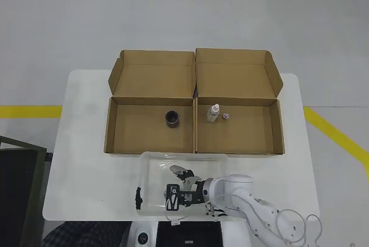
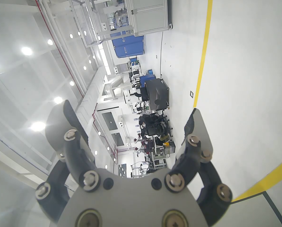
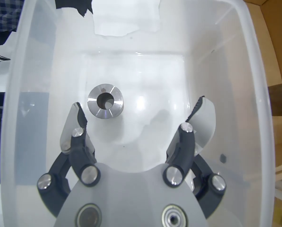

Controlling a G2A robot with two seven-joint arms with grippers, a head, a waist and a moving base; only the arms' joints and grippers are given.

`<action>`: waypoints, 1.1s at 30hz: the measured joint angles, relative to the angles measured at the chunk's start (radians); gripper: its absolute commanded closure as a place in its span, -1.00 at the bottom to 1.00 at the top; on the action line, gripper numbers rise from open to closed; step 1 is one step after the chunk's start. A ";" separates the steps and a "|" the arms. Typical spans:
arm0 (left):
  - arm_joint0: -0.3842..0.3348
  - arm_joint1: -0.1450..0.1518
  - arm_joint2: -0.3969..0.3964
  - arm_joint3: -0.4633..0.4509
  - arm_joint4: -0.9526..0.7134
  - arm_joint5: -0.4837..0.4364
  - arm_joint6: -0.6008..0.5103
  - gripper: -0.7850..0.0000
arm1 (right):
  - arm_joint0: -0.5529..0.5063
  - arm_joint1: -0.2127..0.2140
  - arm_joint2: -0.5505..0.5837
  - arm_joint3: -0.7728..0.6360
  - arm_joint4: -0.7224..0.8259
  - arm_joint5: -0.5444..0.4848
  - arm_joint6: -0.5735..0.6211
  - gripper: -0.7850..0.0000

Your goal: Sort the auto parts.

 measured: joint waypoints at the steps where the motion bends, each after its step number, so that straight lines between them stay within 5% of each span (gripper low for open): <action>1: 0.000 0.000 0.000 0.000 0.000 0.000 0.000 -1.00 | 0.007 -0.002 -0.005 0.008 0.005 -0.003 0.005 -0.66; 4: 0.000 0.000 0.000 0.000 0.000 0.000 0.000 -1.00 | 0.024 -0.007 -0.022 0.027 0.020 -0.011 0.013 -0.44; 7: 0.000 0.000 0.000 0.000 0.000 0.000 0.000 -1.00 | 0.042 -0.013 -0.042 0.049 0.034 -0.019 0.017 0.01; 11: 0.000 0.000 0.000 0.000 0.000 0.000 0.000 -1.00 | 0.062 -0.020 -0.064 0.074 0.052 -0.028 0.022 0.21; 15: 0.000 0.000 0.000 0.000 0.000 0.000 0.000 -1.00 | 0.078 -0.024 -0.079 0.091 0.074 -0.042 0.021 0.73; 16: 0.000 0.000 0.000 0.000 0.000 0.000 0.000 -1.00 | 0.082 -0.025 -0.081 0.095 0.080 -0.044 0.021 1.00; 33: 0.000 0.000 0.000 0.000 0.000 0.000 0.000 -1.00 | 0.080 -0.011 0.020 0.064 0.288 -0.065 -0.064 1.00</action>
